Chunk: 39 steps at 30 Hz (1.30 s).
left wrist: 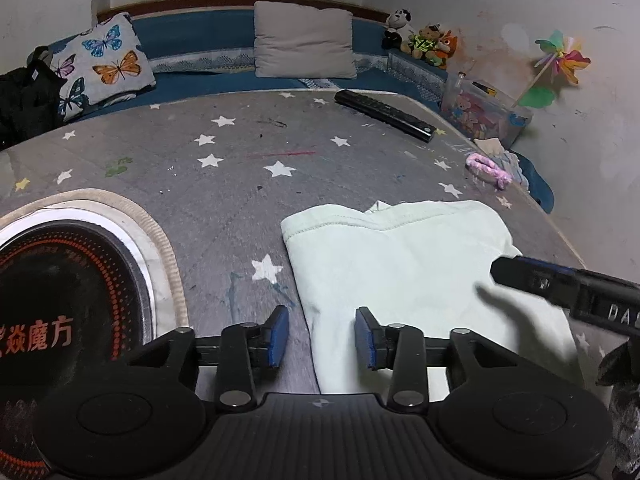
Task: Fold clothes
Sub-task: 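Withdraw both open grippers back from the folded shirt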
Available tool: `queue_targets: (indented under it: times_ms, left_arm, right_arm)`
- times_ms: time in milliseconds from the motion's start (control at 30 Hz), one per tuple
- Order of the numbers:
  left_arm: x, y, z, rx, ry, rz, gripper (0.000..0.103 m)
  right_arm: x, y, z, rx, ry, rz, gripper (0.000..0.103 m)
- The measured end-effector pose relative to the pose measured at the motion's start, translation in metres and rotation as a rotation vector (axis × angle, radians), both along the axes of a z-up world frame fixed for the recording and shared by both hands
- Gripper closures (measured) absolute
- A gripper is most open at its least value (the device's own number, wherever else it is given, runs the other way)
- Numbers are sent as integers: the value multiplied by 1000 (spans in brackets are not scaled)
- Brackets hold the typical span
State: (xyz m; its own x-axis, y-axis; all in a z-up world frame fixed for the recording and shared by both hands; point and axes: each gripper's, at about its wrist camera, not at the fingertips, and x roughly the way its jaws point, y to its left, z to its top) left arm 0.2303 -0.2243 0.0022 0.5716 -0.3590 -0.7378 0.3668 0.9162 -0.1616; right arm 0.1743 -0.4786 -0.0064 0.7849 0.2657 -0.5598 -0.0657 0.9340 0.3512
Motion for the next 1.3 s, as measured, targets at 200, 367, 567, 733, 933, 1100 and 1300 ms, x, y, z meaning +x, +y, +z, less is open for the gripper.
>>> queue_targets:
  times_ms: [200, 367, 567, 733, 933, 1100, 1300]
  left_arm:
    - [-22, 4, 5, 7, -16, -21, 53]
    - [-37, 8, 5, 14, -16, -31, 47]
    - [-57, 15, 7, 23, -32, -36, 34]
    - [-72, 24, 9, 30, -58, -37, 24]
    - [-86, 38, 11, 43, -95, -26, 6]
    - [-94, 49, 12, 38, -113, -6, 0]
    - [-104, 62, 12, 41, -139, 16, 0]
  right_arm:
    - [-26, 14, 1, -37, 0, 37, 60]
    - [-49, 28, -1, -111, -3, 67, 52]
    - [-69, 46, -5, -202, -3, 89, 43]
    - [-81, 66, -8, -291, -25, 76, 33]
    - [-91, 83, -11, -342, -40, 58, 24]
    - [-95, 92, -11, -358, -45, 52, 19]
    - [-99, 101, -13, -378, -37, 56, 17]
